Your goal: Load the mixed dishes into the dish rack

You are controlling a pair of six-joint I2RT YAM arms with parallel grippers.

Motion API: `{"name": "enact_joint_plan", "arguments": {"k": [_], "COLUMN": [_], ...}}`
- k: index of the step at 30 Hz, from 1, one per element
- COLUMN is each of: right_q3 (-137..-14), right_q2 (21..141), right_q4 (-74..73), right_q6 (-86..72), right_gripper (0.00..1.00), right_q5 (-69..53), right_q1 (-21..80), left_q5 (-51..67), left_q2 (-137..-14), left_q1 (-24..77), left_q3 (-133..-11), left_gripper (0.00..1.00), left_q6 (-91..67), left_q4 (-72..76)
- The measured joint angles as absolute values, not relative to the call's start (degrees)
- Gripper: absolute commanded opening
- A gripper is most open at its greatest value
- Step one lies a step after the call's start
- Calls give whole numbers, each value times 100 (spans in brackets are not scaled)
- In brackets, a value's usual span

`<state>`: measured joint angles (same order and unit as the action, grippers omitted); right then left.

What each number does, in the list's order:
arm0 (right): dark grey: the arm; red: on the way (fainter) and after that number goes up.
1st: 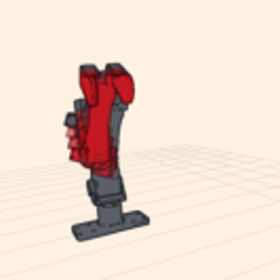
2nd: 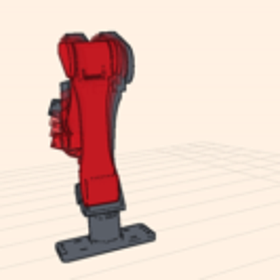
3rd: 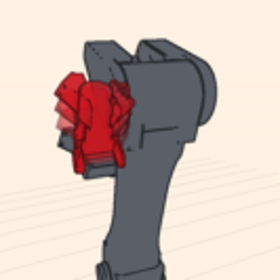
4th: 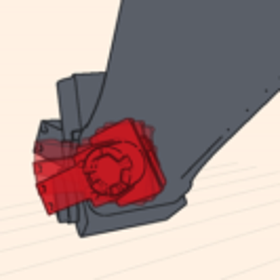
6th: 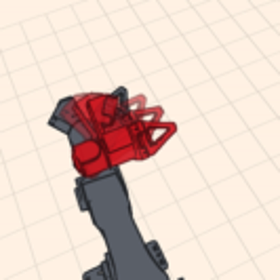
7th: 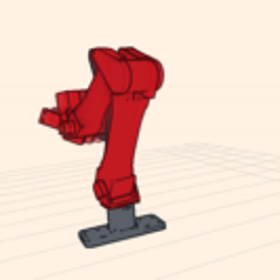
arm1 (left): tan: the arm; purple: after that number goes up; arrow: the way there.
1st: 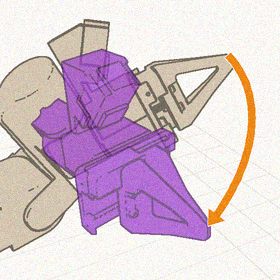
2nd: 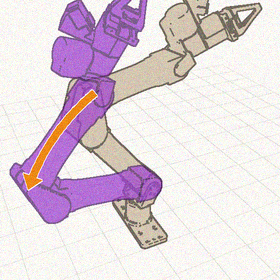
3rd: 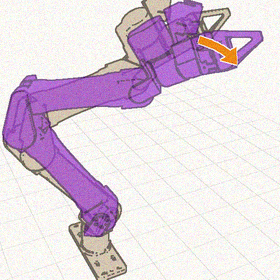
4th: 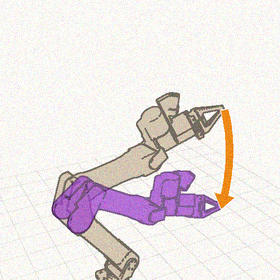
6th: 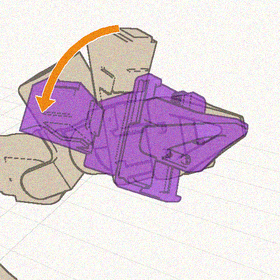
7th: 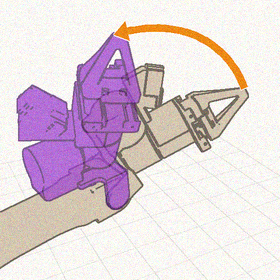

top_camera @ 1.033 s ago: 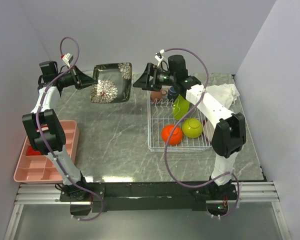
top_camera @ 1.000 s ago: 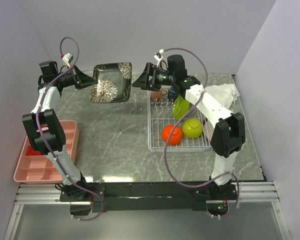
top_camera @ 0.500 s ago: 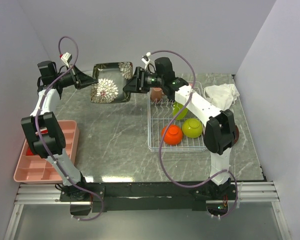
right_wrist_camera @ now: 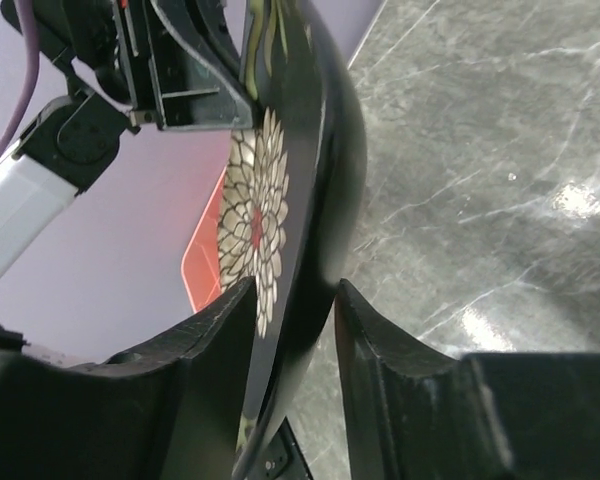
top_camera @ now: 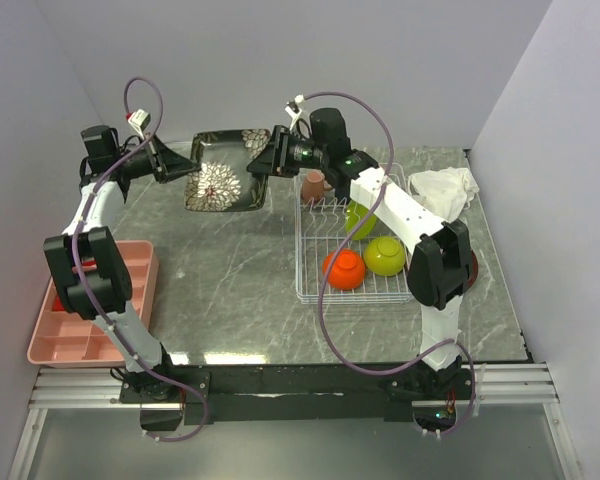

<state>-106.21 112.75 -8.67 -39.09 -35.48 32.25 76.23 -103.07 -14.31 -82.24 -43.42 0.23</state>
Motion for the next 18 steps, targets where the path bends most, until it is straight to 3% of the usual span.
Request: {"name": "enact_joint_plan", "arguments": {"k": [5, 6, 7, 8, 10, 11, 18], "right_q3": [-10621, -10621, -10619, -10619, -10619, -10619, -10604], "right_q2": [11273, 11273, 11275, 11275, 11268, 11264, 11135], "right_q4": [-996, -1066, -1142, -1229, -1337, -1350, -1719], "right_q6": [-3874, -3885, -3903, -3931, -3850, -3802, -3256], "right_gripper": [20, 12, 5, 0, 0, 0, 0], "right_q5": [-3358, -3260, -3199, -3144, -3111, -3118, -2821], "right_q1": [3225, 3225, 3218, 3194, 3164, 3153, 3159], "left_q5": [7629, 7666, 7671, 7671, 7609, 7535, 7048], "left_q2": [-10287, -10269, -10237, -10182, -10101, -10060, -10033], "left_q1": [-1378, -1369, -1352, -1323, -1280, -1269, -1194], "left_q3": [-8173, -8169, -8149, -8119, -8084, -8084, -8722], "left_gripper": [1, 1, 3, 14, 30, 43, 61], "left_q6": [-4418, -4418, -4416, -4399, -4368, -4379, -3166], "left_q4": [113, 165, 226, 281, 325, 259, -1629]}}
